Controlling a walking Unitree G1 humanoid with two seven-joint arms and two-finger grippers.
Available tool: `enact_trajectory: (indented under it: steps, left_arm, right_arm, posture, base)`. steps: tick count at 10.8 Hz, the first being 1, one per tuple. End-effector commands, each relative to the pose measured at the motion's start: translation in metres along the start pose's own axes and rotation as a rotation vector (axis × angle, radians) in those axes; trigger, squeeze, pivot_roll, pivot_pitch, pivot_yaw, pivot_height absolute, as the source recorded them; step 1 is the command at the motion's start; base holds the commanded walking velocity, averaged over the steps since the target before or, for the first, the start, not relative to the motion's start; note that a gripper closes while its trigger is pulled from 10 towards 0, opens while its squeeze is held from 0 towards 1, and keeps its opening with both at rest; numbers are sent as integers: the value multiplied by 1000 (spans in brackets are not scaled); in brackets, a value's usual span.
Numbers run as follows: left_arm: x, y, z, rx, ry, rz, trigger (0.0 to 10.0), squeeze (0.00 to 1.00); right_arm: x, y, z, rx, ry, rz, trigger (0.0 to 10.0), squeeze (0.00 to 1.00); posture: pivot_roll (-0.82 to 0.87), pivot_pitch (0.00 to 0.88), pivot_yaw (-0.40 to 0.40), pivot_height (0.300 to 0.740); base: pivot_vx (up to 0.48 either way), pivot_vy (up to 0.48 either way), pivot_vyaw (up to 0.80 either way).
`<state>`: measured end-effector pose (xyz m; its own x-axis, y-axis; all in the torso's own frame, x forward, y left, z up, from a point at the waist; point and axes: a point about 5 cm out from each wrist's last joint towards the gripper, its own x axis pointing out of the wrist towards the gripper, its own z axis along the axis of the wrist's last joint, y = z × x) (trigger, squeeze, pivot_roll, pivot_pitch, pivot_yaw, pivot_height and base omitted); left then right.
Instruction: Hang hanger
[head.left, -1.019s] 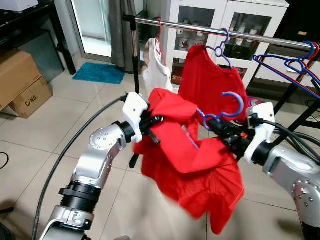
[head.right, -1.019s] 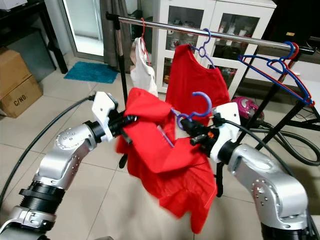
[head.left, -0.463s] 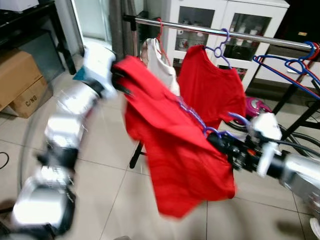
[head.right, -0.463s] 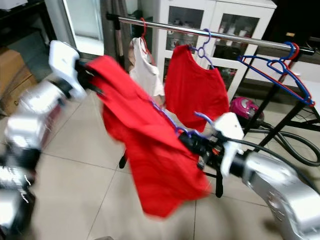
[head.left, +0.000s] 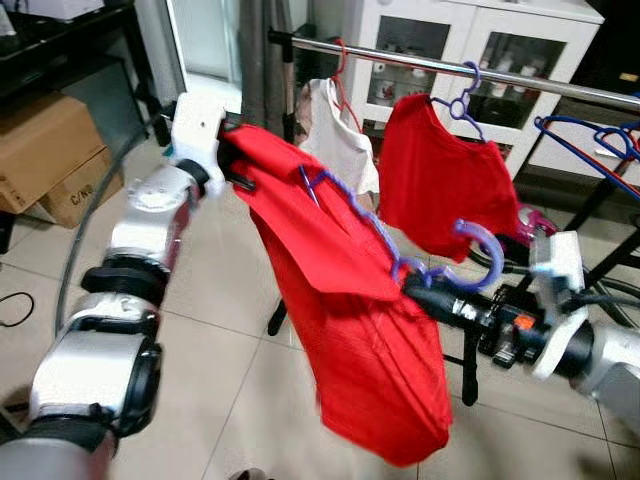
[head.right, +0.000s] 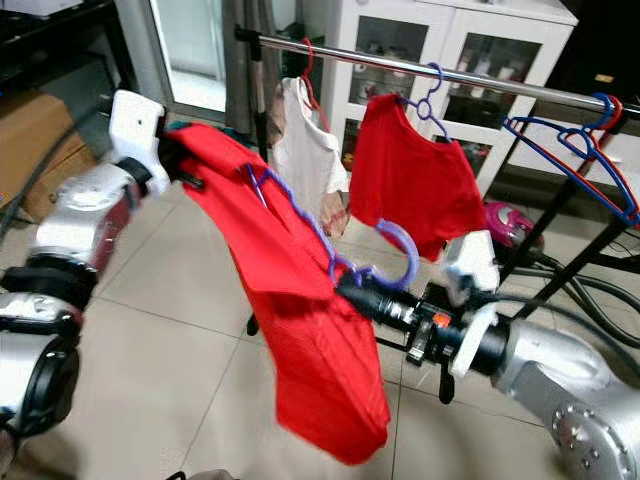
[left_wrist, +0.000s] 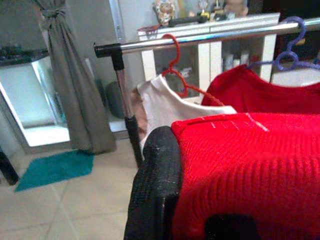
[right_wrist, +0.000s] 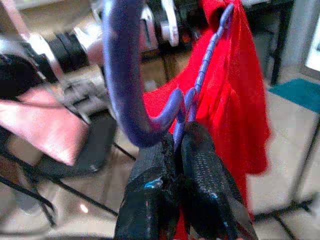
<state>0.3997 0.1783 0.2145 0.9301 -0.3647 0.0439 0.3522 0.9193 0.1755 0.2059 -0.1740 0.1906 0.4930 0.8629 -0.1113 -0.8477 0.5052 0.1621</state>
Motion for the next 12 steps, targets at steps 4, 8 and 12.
enact_trajectory:
  steps: [4,8,12]
  left_arm:
    - [12,12,58,-336,-241,-25,0,0]
    - [12,-13,68,-490,-236,-382,0,0]
    - [14,17,47,-601,-147,-28,0,0]
  right_arm:
    - [7,1,-19,-119,190,-25,0,0]
    - [7,-18,-33,-319,361,-137,0,0]
    - [17,-11,-8,-301,85,-62,0,0]
  posture:
    - [15,0,-13,740]
    - [13,0,-13,740]
    - [18,0,-15,740]
  base:
    - [0,0,0]
    - [0,0,0]
    - [0,0,0]
